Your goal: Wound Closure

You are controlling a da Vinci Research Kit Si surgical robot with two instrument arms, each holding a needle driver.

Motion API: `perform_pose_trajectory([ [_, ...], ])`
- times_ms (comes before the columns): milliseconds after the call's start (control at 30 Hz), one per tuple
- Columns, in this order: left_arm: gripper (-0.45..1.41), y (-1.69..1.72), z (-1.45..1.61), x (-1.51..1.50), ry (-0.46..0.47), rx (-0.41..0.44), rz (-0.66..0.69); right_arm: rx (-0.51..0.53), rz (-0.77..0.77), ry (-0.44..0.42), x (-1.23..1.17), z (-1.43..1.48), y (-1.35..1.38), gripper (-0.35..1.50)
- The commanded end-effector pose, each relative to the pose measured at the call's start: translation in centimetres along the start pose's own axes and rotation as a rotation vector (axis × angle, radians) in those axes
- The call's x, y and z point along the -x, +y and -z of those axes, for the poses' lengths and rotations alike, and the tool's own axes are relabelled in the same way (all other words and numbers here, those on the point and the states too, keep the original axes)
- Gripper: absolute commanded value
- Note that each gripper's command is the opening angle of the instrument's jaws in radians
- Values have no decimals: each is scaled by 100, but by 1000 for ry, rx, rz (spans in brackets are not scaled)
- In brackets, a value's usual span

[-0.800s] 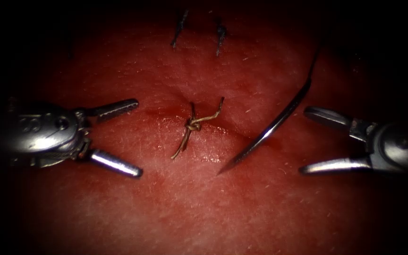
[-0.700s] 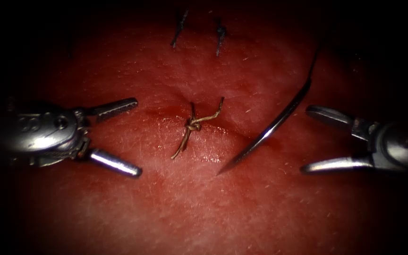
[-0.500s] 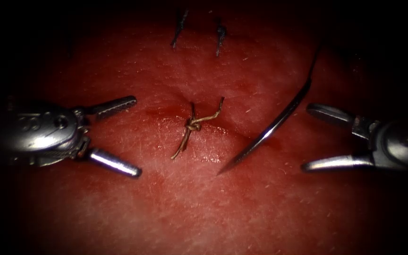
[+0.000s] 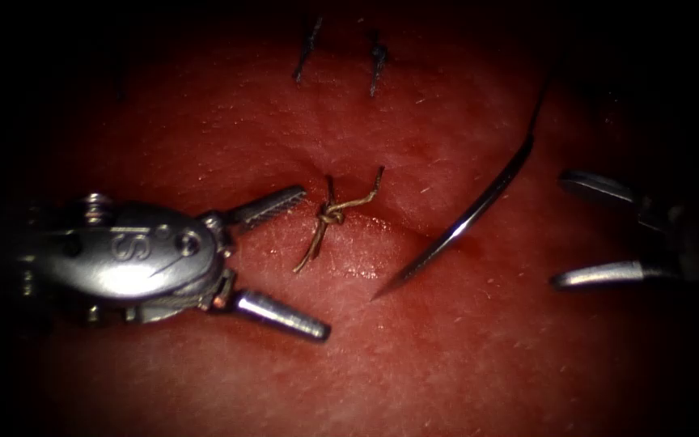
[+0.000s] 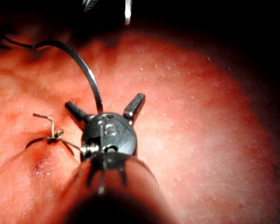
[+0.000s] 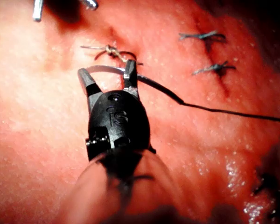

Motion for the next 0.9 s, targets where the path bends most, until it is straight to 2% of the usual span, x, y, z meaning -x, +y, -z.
perform_pose_trajectory([
  [33,88,-4,-10,-6,3,1,4,0,0,2,7,-4,-5,90],
  [67,89,-8,-18,-7,6,10,8,0,1,2,8,-4,-6,90],
  [133,91,-14,-39,-5,46,190,16,5,9,4,11,-7,-15,91],
  [167,91,-17,-45,-3,54,222,22,6,9,4,11,-8,-15,91],
  [333,88,-31,-65,1,80,321,2,6,5,3,9,-7,-12,86],
  [533,81,-22,-77,-2,132,456,-52,9,5,3,8,-11,-13,86],
  [767,78,4,-86,-11,177,527,-128,10,4,2,7,-12,-14,86],
  [900,78,-3,-93,-20,199,542,-193,13,4,2,6,-14,-13,85],
])
